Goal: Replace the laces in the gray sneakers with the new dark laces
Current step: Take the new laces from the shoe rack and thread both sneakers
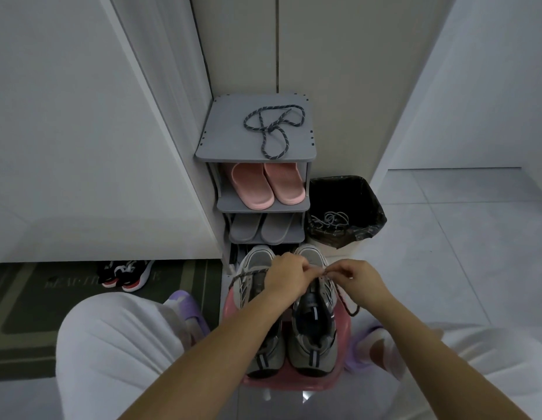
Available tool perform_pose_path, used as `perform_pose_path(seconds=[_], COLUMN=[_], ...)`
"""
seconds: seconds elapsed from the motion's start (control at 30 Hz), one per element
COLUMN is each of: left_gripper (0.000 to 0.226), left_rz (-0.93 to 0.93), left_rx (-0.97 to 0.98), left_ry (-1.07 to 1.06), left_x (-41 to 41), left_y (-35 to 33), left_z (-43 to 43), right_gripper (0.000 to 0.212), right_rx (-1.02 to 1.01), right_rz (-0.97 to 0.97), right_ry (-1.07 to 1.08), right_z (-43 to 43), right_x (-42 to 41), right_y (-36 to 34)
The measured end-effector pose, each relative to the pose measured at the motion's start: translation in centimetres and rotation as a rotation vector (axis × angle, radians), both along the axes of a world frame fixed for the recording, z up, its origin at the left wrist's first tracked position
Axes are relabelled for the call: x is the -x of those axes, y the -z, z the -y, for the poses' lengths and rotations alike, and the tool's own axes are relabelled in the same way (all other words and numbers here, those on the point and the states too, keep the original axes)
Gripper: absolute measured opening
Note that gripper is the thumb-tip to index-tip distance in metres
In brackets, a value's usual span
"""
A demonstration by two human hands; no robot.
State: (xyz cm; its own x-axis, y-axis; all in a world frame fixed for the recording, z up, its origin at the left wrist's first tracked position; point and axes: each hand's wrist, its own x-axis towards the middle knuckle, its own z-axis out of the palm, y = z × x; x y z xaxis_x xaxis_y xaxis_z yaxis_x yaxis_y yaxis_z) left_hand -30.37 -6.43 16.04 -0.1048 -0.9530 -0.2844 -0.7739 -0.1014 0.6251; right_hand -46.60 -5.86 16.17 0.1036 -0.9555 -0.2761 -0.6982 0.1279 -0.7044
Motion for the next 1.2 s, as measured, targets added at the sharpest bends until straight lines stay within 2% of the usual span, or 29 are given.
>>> perform_pose_path(seconds=[0.1,0.17,0.37,0.53,0.8,1.03,1.2], left_gripper=[0.024,0.021,0.029,0.032,0.030,0.029,0.028], left_rz=[0.103,0.124,0.134,0.093,0.055,0.049,0.047], left_rx=[0.043,0.056,-0.032,-0.096,-0.100,-0.099,-0.108], left_ry=[0.064,0.085,0.069,0.035,-0.007,-0.020,-0.028], left_x=[0.1,0.2,0.7,0.9,1.2,1.1,1.2], left_y=[1.4,1.9,2.3,2.6,2.9,3.1,3.1], left_z=[-0.2,-0.5,-0.7,-0.5,-0.5,-0.5,-0.6], right_gripper=[0.018,0.020,0.013,0.015,0.014,0.018,0.017], right_rx=[0.011,-0.018,-0.014,0.011,0.004,-0.001,0.009], right_rz=[-0.293,-0.356,-0.334,-0.387,-0.326,-0.435,-0.458], right_ry=[-0.027,-0.051,-0.031,-0.047,-0.048,-0.176,-0.189], right_z=[0.7,1.0,2.0,2.4,2.9,3.7,3.6], right_x=[1.0,1.1,0.0,0.1,-0.3,0.3,0.0], right_y=[1.1,1.5,2.0,2.3,2.5,2.1,2.1])
